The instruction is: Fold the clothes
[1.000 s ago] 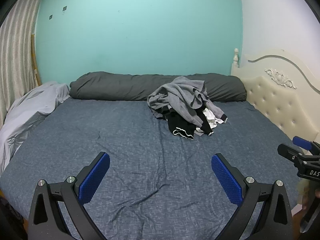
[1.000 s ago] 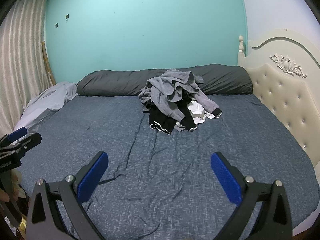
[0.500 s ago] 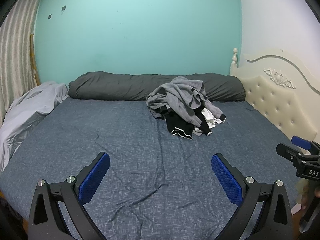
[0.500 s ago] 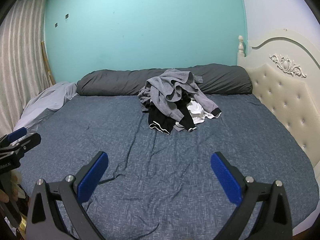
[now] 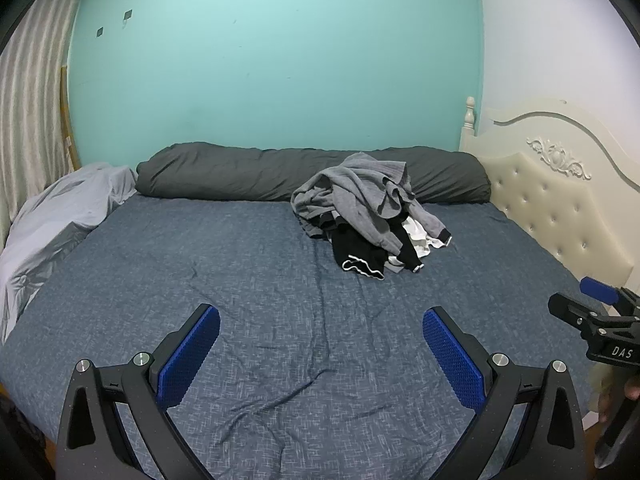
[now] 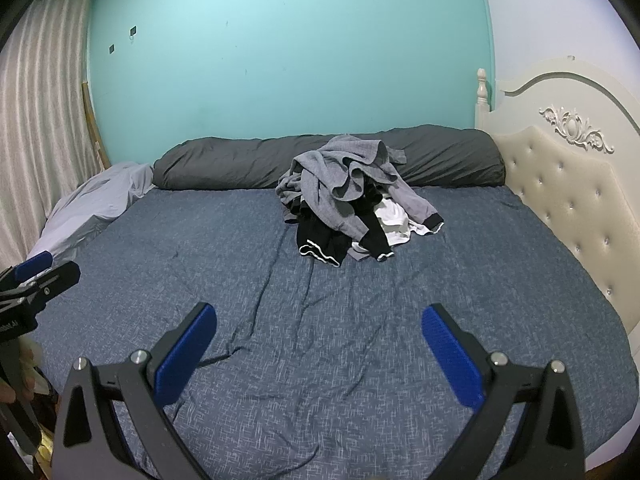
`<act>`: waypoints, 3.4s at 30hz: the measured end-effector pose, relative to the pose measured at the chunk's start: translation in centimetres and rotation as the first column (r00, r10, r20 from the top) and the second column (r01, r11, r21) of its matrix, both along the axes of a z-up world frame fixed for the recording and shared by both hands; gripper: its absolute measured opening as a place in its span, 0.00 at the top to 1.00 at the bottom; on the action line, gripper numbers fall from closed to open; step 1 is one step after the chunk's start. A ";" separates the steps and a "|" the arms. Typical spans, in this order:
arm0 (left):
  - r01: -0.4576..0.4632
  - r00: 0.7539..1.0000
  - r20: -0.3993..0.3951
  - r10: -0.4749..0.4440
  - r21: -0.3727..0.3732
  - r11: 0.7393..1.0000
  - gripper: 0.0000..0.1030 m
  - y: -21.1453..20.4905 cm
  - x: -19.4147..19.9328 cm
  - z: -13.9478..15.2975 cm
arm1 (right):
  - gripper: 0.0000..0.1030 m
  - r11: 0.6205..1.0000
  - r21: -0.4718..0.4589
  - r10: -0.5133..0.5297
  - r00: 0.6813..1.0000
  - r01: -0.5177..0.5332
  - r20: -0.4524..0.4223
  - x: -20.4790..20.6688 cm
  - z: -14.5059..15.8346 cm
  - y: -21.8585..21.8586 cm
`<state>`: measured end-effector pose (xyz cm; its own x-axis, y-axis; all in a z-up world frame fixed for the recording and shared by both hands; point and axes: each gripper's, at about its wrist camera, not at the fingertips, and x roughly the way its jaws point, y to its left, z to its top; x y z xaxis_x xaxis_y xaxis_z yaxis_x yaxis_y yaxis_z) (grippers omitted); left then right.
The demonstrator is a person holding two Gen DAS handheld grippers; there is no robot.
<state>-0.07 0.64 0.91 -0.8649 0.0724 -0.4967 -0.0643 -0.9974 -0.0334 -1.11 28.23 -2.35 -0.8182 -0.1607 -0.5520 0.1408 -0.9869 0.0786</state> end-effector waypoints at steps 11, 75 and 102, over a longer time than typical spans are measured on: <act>0.010 1.000 0.017 -0.010 0.004 1.000 0.00 0.2 -2.2 -0.7 | 0.00 1.000 -0.002 0.020 1.000 -0.020 0.023 -2.0 -1.3 -0.4; -0.036 0.982 0.187 -0.016 0.272 0.962 0.00 -9.0 -27.1 -23.3 | 0.97 0.949 0.303 0.067 0.994 -0.089 0.082 -50.6 -16.6 -6.5; -0.034 0.982 0.186 -0.029 0.324 0.945 0.00 -9.6 -17.9 -22.7 | 0.99 0.881 0.062 0.457 0.877 -0.469 0.146 -20.6 -16.3 -7.9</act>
